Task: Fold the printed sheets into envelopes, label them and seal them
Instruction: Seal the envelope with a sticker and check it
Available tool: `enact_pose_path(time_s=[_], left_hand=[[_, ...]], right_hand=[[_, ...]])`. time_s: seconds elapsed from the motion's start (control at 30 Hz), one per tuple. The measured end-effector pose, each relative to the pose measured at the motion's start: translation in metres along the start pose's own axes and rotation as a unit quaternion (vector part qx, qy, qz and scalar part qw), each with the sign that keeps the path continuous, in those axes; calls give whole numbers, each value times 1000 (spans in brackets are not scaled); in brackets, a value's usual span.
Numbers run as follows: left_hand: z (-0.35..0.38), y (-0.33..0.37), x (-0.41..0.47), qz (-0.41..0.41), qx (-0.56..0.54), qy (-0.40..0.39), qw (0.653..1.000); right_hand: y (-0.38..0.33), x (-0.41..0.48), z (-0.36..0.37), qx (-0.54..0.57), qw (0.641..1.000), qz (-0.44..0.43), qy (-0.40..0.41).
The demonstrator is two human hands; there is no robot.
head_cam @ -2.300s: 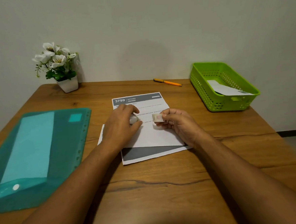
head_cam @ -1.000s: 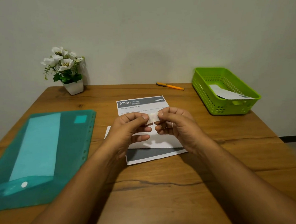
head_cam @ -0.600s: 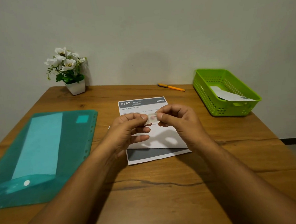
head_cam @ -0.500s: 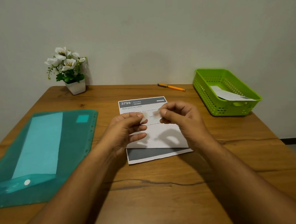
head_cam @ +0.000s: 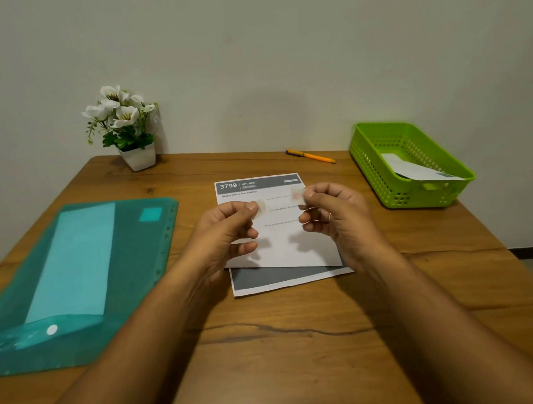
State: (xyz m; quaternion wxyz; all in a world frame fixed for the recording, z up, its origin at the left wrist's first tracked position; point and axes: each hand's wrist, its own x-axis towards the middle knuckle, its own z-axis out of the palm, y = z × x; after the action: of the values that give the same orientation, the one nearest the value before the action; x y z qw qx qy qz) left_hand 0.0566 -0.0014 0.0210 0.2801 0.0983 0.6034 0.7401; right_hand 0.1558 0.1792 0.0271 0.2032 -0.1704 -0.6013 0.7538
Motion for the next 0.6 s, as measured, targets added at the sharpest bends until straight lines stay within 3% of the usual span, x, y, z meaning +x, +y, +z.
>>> enact_pose_path(time_s=[0.2,0.33,0.47,0.6], left_hand=[[-29,-4,7,65,88,116,987],[-51,-11,26,122,278,216,928],[-56,-18,43,128,413,238,870],[-51,-22,53,178,503,260,805]], right_hand=[[15,2,-3,-35,999,23,12],[30,4,2,-115,993,20,10],[40,11,27,-213,975,6,-61],[41,22,56,-205,973,21,-107]])
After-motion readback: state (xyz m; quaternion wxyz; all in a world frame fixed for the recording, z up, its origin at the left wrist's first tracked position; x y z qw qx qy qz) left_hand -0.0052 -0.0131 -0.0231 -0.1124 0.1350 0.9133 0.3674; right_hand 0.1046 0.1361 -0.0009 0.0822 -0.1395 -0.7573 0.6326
